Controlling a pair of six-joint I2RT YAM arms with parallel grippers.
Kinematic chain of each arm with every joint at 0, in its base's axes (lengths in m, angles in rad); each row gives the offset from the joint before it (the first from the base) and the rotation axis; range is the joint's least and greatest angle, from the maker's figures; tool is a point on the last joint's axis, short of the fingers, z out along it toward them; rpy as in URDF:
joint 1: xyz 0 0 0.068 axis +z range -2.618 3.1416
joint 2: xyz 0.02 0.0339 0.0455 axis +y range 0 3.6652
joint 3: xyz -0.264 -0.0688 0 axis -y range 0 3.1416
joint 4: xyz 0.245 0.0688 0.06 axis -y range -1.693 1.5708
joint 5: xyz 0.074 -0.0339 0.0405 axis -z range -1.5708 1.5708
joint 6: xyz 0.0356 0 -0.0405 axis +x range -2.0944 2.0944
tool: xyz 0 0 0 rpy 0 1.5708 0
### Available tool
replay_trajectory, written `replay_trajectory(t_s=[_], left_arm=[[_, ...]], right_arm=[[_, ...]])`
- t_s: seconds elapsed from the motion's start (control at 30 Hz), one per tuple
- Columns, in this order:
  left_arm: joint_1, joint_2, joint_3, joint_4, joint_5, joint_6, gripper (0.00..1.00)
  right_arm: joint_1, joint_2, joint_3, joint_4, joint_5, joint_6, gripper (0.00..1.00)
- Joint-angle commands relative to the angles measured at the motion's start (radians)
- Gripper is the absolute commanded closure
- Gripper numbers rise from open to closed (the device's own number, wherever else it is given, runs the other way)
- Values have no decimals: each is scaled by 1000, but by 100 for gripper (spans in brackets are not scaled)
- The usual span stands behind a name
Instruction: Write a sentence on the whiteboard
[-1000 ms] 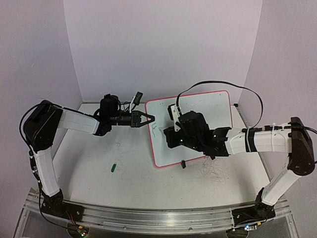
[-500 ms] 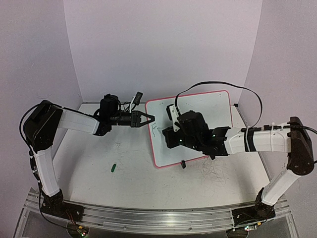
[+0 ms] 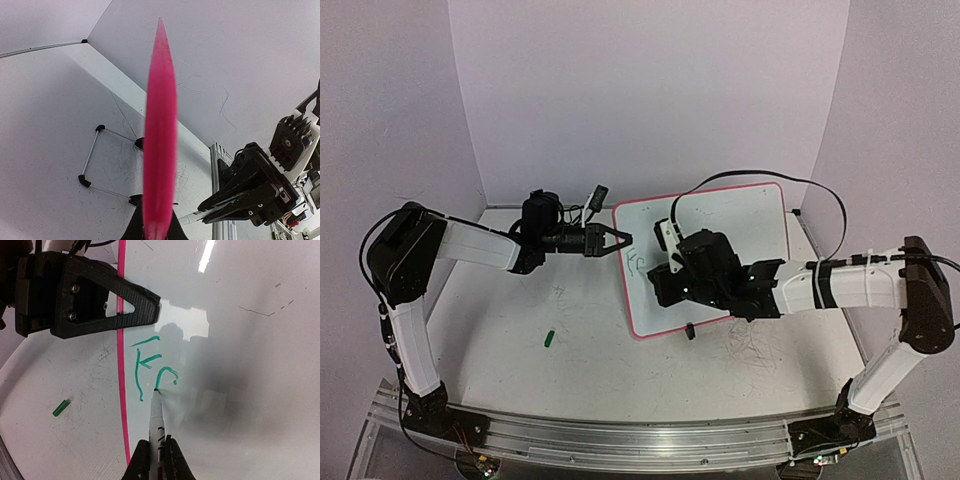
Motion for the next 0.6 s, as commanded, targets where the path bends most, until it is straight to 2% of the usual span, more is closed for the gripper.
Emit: replay_trajectory(t_s=[0.0, 0.57], left_arm=[[4, -47, 41, 4, 44, -19, 100], [4, -56, 35, 3, 44, -22, 100]], right_arm=[[-5, -26, -27, -33, 33, 8, 100], [-5, -15, 26, -1, 119, 16, 100]])
